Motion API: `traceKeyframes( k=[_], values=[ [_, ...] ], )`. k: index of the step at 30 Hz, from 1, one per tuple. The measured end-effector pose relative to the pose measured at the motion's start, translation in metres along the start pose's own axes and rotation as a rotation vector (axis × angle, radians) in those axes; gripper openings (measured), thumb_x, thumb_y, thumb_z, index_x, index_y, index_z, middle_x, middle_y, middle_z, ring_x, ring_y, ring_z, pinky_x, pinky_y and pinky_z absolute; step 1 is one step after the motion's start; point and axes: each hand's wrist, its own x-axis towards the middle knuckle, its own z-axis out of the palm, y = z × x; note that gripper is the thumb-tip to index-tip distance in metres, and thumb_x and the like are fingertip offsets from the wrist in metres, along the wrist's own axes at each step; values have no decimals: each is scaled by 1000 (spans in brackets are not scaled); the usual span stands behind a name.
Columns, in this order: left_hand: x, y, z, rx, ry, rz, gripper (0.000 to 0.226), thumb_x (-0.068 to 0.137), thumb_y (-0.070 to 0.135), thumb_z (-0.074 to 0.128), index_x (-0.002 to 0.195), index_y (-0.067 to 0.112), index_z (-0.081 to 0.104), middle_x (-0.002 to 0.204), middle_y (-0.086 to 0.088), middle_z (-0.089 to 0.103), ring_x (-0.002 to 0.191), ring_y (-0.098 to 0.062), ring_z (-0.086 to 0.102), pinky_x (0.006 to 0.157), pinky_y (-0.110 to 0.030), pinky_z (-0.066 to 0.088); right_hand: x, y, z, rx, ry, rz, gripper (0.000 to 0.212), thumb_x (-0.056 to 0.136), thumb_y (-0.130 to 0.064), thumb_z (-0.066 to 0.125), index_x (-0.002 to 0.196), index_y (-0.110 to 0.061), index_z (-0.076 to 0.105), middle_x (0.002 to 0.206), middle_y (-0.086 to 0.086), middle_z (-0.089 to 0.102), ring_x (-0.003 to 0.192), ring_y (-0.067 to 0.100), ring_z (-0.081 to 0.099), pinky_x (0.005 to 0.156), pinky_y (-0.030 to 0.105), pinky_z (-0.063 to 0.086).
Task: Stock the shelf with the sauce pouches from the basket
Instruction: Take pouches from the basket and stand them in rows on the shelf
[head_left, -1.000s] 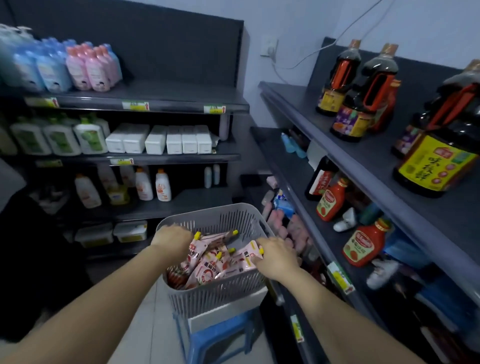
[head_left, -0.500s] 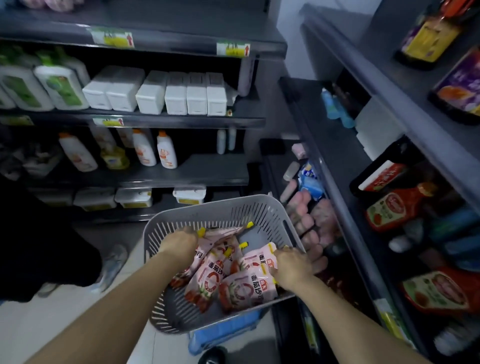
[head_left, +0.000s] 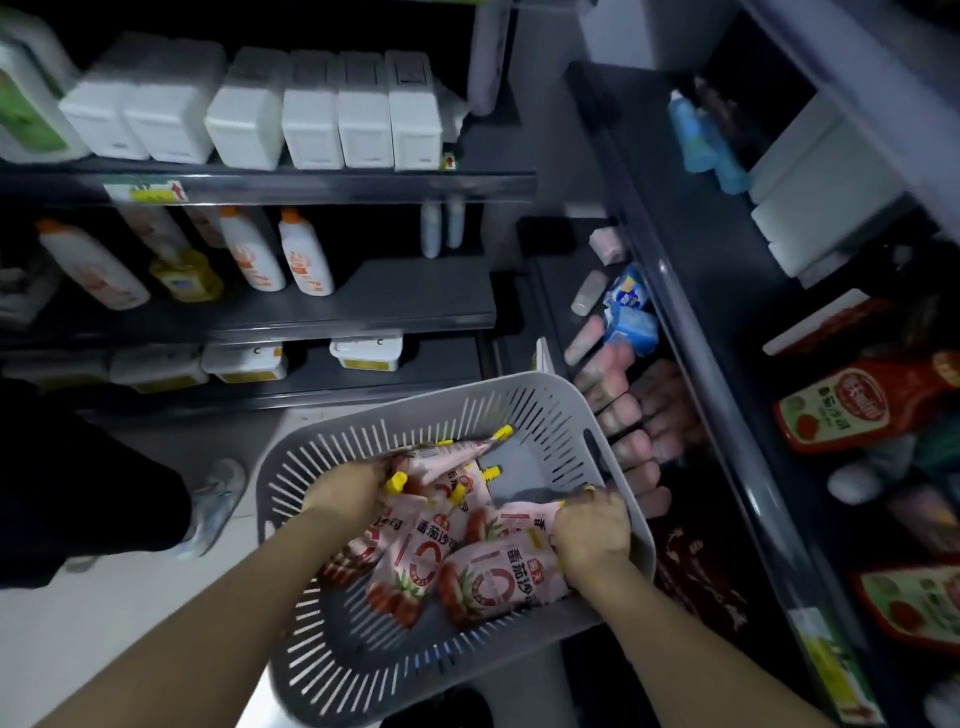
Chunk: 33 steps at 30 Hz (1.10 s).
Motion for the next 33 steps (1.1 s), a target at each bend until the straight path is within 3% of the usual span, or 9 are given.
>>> traceKeyframes(
  k=[6,10,13,16,21,23,25,30,33],
  values=[
    [-8,-4,-1,-164,0,16,22,87,22,59,106,22,71,98,-4,70,89,-23,64,65,-26,41,-9,-10,-3,234,104,17,31,90,-26,52,120,-18,53,118,5,63,117,26,49,95,38,33],
    [-24,0,2,-177,77,58,18,89,24,56,100,22,71,97,-8,67,88,-26,62,62,-27,36,-19,-23,2,465,71,47,45,85,-49,63,110,-12,61,109,9,66,110,28,58,83,32,45],
    [-41,-2,-1,-251,126,75,20,90,28,58,71,25,63,73,-1,55,71,-22,54,56,-28,31,-30,-24,-1,661,150,72,23,85,-35,66,96,-15,68,99,5,69,98,27,63,68,27,44],
    [-62,2,-15,-346,224,134,40,90,25,63,54,33,46,54,8,46,56,-11,48,51,-26,30,-47,-20,-8,999,325,75,6,83,-16,68,79,-15,65,71,-7,52,77,23,57,59,27,41],
    [-103,25,-45,-676,336,187,25,85,19,70,62,14,63,53,5,57,55,-8,55,55,-24,42,-83,7,-20,1361,586,97,6,80,-20,70,77,-19,65,72,-6,70,71,15,63,67,35,54],
    [-120,40,-56,-763,352,234,22,84,23,71,71,5,69,67,-12,69,65,-19,65,65,-36,49,-107,24,-37,1520,683,106,22,80,-15,74,64,-16,60,57,-9,61,59,4,52,62,23,50],
    [-139,59,-69,-841,362,299,23,84,25,72,72,5,70,74,-18,71,65,-19,63,65,-39,50,-136,41,-55,1586,793,114,15,79,-11,75,67,-11,66,58,-9,59,60,5,52,59,19,44],
    [-194,111,-103,-1098,363,444,13,81,14,74,68,13,72,73,-7,74,67,-21,66,69,-40,51,-216,80,-75,1635,1036,138,6,78,-12,76,80,-7,76,80,9,74,72,14,65,66,30,51],
    [-226,137,-117,-1186,315,525,18,81,11,73,63,13,71,68,-11,71,68,-30,66,67,-52,53,-265,102,-74,1653,1093,177,6,78,-12,75,73,-13,73,70,0,72,65,10,64,62,32,51]
  ],
)
